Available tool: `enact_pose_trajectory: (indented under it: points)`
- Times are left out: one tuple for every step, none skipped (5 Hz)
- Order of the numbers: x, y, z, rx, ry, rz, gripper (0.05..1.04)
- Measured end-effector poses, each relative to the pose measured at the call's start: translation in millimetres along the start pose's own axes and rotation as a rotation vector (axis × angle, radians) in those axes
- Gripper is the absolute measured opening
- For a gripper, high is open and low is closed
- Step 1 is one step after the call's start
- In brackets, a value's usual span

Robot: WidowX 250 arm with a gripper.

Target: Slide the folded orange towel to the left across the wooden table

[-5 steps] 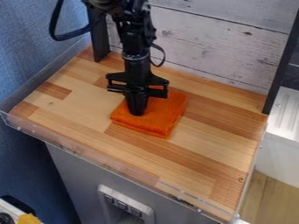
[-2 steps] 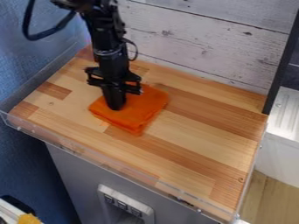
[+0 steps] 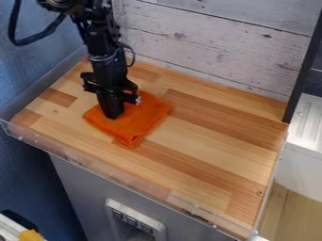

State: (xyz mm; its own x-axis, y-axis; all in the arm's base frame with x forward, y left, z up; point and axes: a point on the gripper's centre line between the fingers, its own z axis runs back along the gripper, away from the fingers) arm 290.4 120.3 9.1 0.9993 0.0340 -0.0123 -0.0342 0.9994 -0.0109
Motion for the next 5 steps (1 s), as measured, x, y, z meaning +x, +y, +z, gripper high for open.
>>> enact_pose_trajectory:
  points:
    - [-4,10,1,0.003,0.006,-0.011,0.081]
    - [-10,14,5,-0.003,0.034,-0.023,0.231]
    - [-3,22,27,0.007,0.018,-0.026,0.481]
    - [4,27,49,0.009,0.012,-0.031,0.784]
    - [15,30,71,0.008,-0.003,-0.033,0.998]
